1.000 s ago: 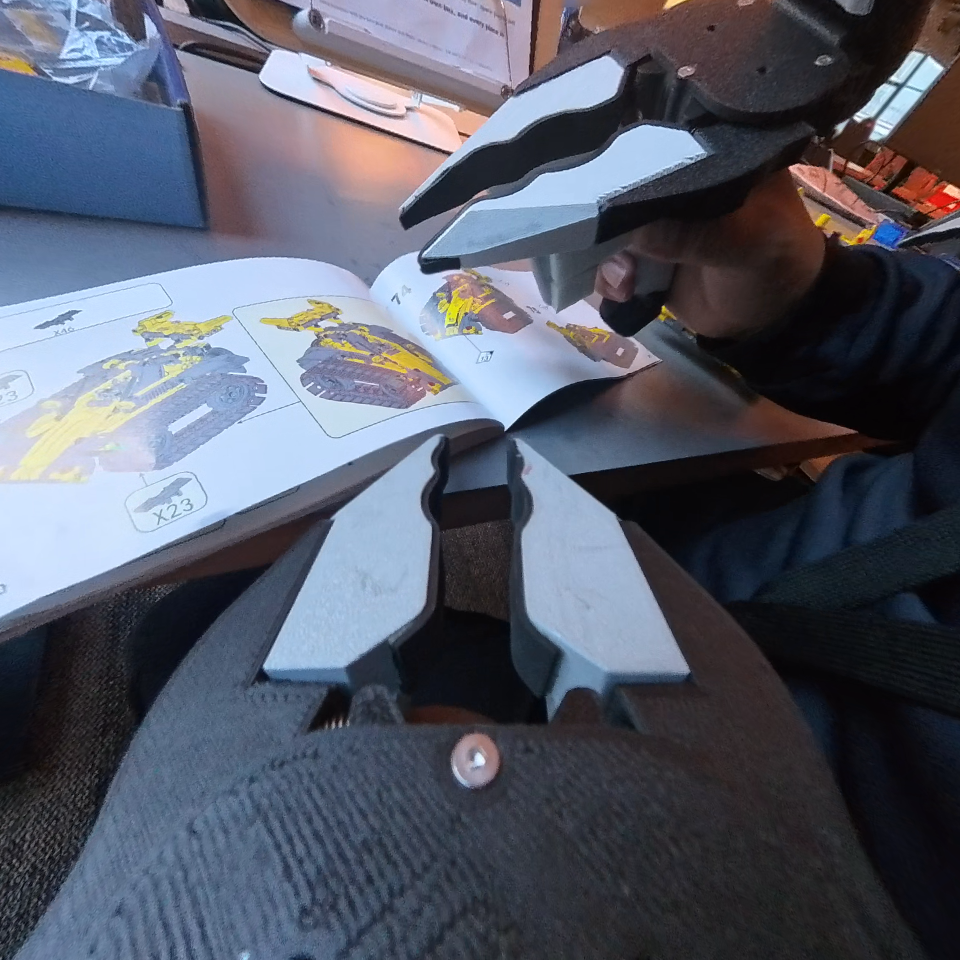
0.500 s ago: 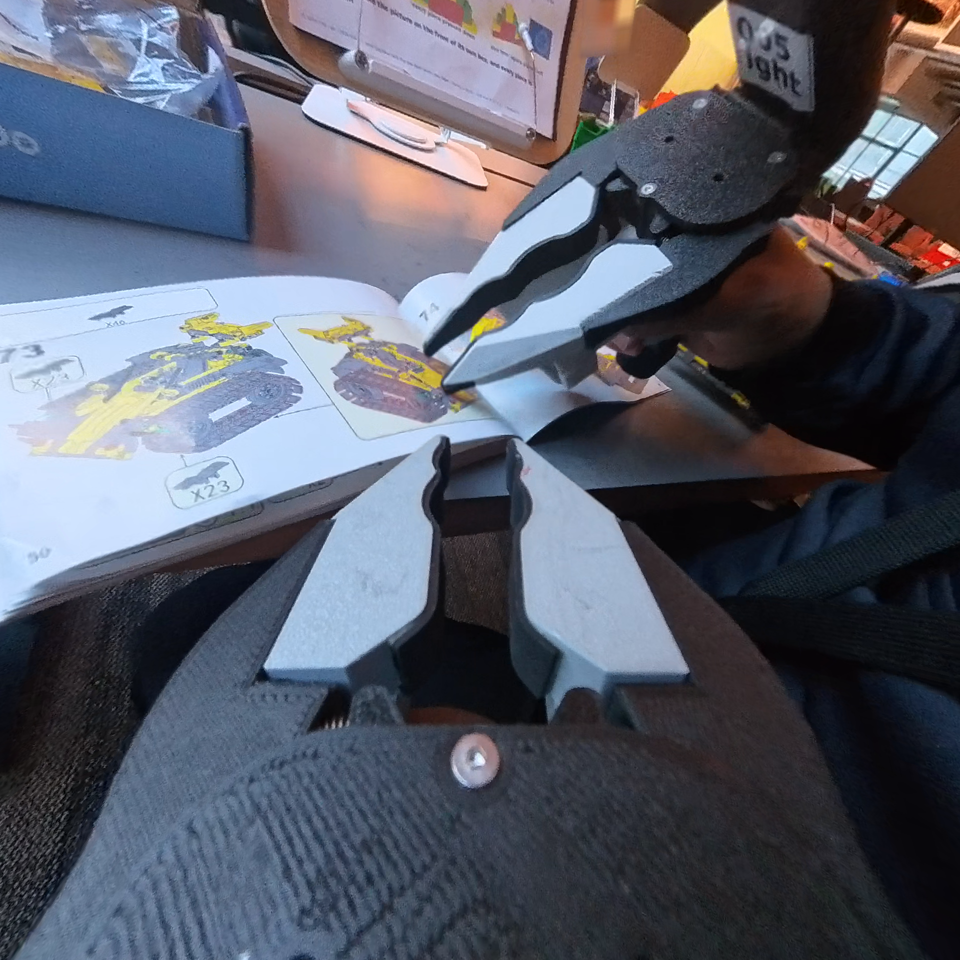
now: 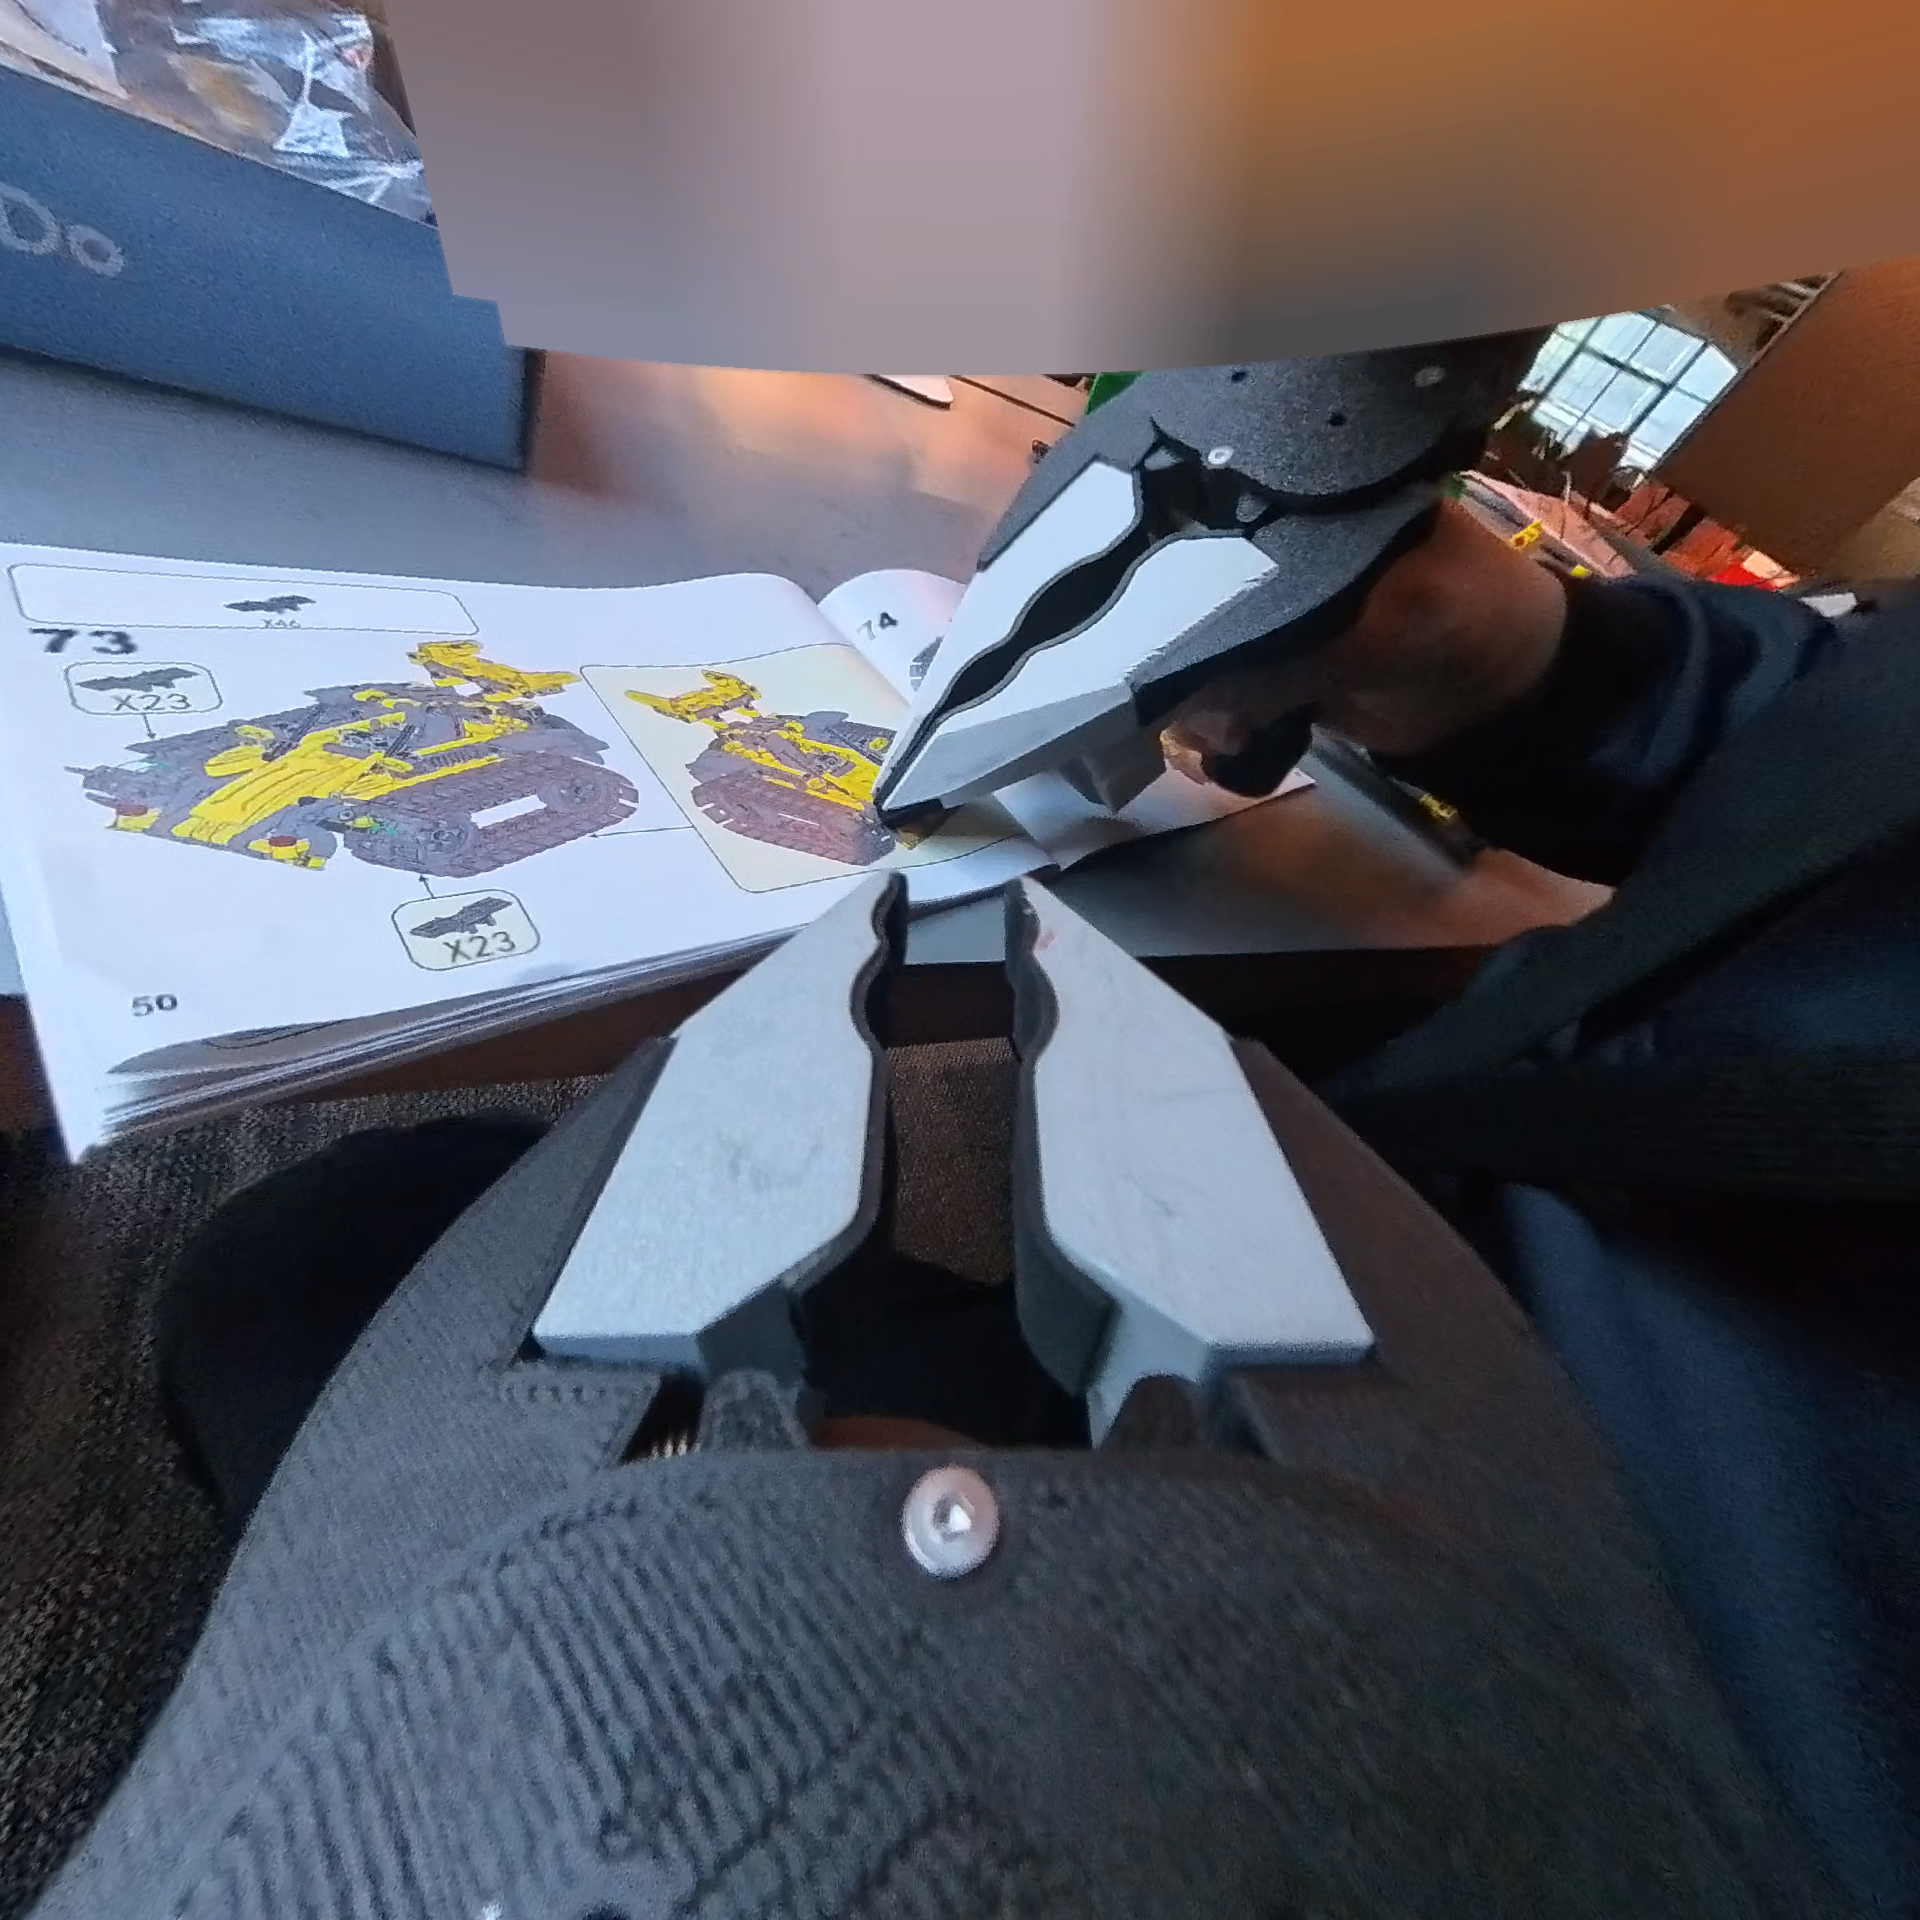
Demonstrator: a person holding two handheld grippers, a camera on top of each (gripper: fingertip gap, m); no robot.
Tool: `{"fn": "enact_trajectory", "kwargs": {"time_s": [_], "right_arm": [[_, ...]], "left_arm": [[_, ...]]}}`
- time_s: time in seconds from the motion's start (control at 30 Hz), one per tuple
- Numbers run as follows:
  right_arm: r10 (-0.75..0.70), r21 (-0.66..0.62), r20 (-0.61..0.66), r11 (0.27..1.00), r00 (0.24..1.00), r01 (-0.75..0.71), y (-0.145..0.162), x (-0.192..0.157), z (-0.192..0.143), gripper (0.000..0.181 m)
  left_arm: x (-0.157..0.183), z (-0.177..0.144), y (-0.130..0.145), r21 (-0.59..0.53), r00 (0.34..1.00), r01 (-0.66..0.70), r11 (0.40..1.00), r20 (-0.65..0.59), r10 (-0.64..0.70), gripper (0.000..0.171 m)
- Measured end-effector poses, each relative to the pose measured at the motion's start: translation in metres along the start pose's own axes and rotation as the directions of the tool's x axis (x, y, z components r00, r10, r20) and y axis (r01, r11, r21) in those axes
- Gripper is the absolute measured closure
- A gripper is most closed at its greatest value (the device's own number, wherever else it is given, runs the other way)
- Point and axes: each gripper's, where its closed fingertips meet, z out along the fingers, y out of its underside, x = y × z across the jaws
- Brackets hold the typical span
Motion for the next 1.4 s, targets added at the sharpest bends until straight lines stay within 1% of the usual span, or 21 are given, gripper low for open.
{"fn": "enact_trajectory", "kwargs": {"time_s": [0.1,0.2,0.3,0.4,0.57,0.67,0.73,0.83,0.97,1.07,1.1,1.17,1.2,1.27,1.33,1.4], "right_arm": [[0.02,0.016,-0.011,1.0,1.0,-0.02,-0.001,0.0,0.001,0.181],[0.016,0.023,-0.046,1.0,0.999,-0.015,-0.002,0.001,0.002,0.181],[0.007,0.048,-0.1,0.999,0.995,-0.002,-0.002,0.0,0.002,0.181],[-0.006,0.057,-0.149,0.998,0.989,0.015,0.0,-0.001,0.0,0.181],[-0.046,0.056,-0.181,0.997,0.982,0.057,0.006,-0.001,-0.005,0.181],[-0.054,0.056,-0.187,0.996,0.981,0.066,0.008,0.0,-0.007,0.181],[-0.045,0.06,-0.175,0.997,0.984,0.057,0.008,-0.001,-0.007,0.181],[-0.02,0.074,-0.15,0.997,0.989,0.032,0.007,0.0,-0.008,0.181],[-0.026,0.086,-0.147,0.996,0.989,0.039,0.007,0.0,-0.009,0.181],[-0.02,0.079,-0.147,0.996,0.989,0.032,0.007,0.001,-0.007,0.181],[-0.009,0.082,-0.142,0.996,0.99,0.021,0.006,0.002,-0.007,0.181],[0.004,0.091,-0.146,0.996,0.989,0.009,0.005,0.004,-0.007,0.181],[0.005,0.099,-0.159,0.995,0.987,0.011,0.003,0.005,-0.008,0.181],[0.02,0.143,-0.215,0.99,0.977,0.011,-0.002,0.009,-0.014,0.179],[0.064,0.221,-0.224,0.975,0.973,-0.013,-0.011,0.006,-0.024,0.179],[0.108,0.283,-0.253,0.959,0.961,-0.033,-0.015,0.004,-0.038,0.178]], "left_arm": [[-0.003,-0.004,-0.004,0.006,0.999,-0.038,0.999,0.016,0.037,0.156],[0.0,-0.006,-0.007,0.024,1.0,-0.009,1.0,-0.008,0.01,0.156],[0.01,-0.005,-0.003,0.003,0.999,-0.007,1.0,-0.036,0.007,0.155],[0.022,-0.004,-0.003,-0.008,0.997,-0.059,0.998,-0.049,0.059,0.155],[0.034,0.002,-0.002,-0.024,0.992,-0.105,0.994,-0.078,0.103,0.155],[0.028,0.004,0.0,-0.038,0.991,-0.129,0.991,-0.036,0.128,0.156],[0.022,0.005,-0.001,-0.029,0.993,-0.113,0.993,-0.025,0.112,0.156],[0.012,0.008,-0.006,0.003,0.997,-0.076,0.997,-0.025,0.076,0.156],[0.002,0.012,-0.02,0.052,0.994,-0.091,0.995,-0.054,0.094,0.156],[0.003,0.014,-0.03,0.061,0.986,-0.098,0.993,-0.131,0.105,0.156],[0.005,0.016,-0.033,0.057,0.979,-0.128,0.99,-0.155,0.135,0.156],[0.01,0.018,-0.038,0.06,0.95,-0.229,0.972,-0.203,0.236,0.156],[0.015,0.02,-0.04,0.068,0.931,-0.273,0.96,-0.232,0.282,0.156],[0.025,0.022,-0.04,0.076,0.891,-0.318,0.945,-0.316,0.325,0.155],[0.036,0.023,-0.039,0.079,0.859,-0.319,0.945,-0.398,0.323,0.154],[0.048,0.022,-0.038,0.076,0.828,-0.286,0.955,-0.482,0.286,0.153]]}}
